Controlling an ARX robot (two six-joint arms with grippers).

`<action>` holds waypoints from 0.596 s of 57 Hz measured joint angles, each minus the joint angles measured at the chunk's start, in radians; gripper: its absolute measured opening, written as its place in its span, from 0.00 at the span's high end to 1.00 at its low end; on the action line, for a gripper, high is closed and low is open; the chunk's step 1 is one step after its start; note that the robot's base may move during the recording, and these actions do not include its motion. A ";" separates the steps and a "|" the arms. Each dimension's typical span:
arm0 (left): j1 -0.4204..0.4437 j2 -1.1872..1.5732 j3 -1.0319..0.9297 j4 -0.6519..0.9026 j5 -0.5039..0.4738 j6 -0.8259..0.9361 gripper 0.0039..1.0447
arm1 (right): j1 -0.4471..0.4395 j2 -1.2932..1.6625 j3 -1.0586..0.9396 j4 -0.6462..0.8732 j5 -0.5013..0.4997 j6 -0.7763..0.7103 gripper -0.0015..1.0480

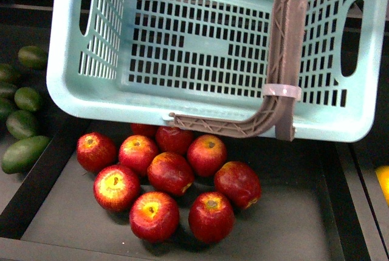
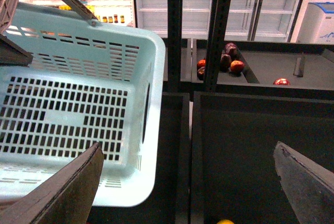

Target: Pick mango and avocado into basket

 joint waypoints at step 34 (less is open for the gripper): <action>-0.002 -0.003 0.004 0.000 0.005 0.010 0.92 | -0.100 0.222 0.060 0.086 0.079 0.122 0.07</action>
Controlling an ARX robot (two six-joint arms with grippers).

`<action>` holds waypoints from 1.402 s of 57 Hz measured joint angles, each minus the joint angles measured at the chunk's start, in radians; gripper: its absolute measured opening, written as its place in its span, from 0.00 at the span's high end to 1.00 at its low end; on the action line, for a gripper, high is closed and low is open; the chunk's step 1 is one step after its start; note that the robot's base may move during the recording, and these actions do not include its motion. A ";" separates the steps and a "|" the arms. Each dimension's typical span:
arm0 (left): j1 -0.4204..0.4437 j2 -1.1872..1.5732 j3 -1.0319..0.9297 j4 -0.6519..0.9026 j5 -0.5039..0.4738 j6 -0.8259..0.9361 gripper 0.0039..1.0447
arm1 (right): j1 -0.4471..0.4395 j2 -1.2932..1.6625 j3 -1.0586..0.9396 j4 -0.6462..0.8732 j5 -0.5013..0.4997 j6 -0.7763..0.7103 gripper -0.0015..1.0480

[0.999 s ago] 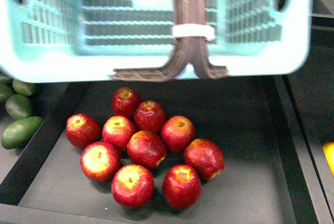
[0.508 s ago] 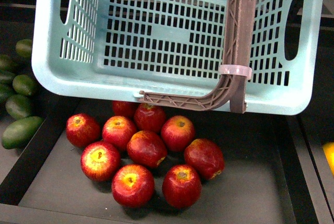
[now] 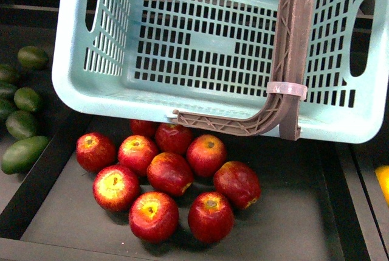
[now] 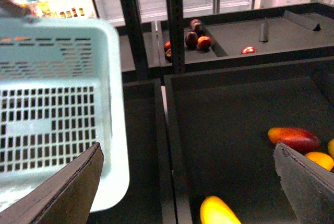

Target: Pick mango and avocado into basket

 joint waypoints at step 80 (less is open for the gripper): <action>0.001 0.000 0.000 0.000 0.000 -0.001 0.92 | -0.354 2.253 0.731 0.793 -0.436 -0.530 0.07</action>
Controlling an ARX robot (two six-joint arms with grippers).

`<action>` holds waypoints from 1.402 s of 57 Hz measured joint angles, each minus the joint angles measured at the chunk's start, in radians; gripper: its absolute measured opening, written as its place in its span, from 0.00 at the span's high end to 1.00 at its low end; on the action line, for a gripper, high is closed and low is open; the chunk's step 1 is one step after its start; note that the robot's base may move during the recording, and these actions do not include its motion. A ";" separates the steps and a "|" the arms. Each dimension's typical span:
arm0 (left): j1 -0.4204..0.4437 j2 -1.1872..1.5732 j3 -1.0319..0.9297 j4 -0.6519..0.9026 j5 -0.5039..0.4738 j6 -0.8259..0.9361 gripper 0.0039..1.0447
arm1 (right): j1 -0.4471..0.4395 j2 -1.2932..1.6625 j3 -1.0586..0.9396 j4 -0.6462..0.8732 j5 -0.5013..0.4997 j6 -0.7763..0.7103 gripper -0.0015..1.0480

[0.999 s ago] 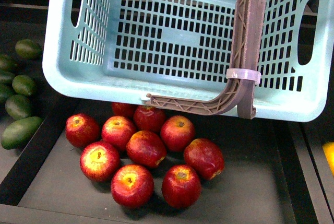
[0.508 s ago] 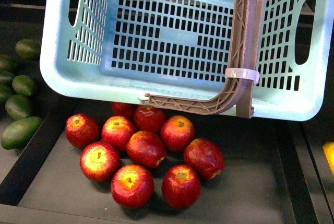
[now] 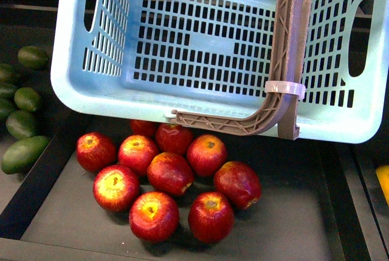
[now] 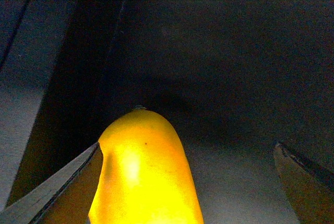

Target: Pick mango and avocado into basket

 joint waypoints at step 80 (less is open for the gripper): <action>0.000 0.000 0.000 0.000 0.000 0.000 0.92 | 0.006 0.103 0.123 -0.215 0.121 0.076 0.07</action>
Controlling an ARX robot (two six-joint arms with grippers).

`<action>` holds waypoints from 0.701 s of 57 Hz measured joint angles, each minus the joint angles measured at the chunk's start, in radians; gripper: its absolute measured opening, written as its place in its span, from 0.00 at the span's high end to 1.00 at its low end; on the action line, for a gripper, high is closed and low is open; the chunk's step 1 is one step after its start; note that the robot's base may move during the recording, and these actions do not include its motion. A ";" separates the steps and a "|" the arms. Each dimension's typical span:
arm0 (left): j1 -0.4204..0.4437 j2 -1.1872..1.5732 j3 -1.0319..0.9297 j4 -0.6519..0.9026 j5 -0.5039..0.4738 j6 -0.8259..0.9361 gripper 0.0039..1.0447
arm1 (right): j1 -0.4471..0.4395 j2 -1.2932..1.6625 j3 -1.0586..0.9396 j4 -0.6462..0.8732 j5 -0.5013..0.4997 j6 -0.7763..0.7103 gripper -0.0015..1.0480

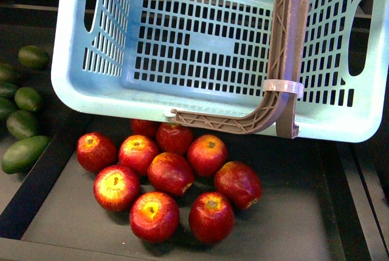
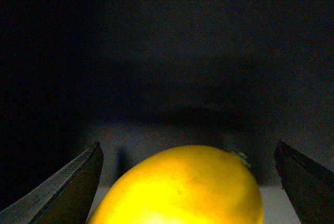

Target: Pick mango and avocado into basket

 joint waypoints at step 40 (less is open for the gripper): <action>0.000 0.000 0.000 0.000 -0.001 0.000 0.92 | -0.031 -0.016 -0.046 -0.004 0.030 -0.016 0.39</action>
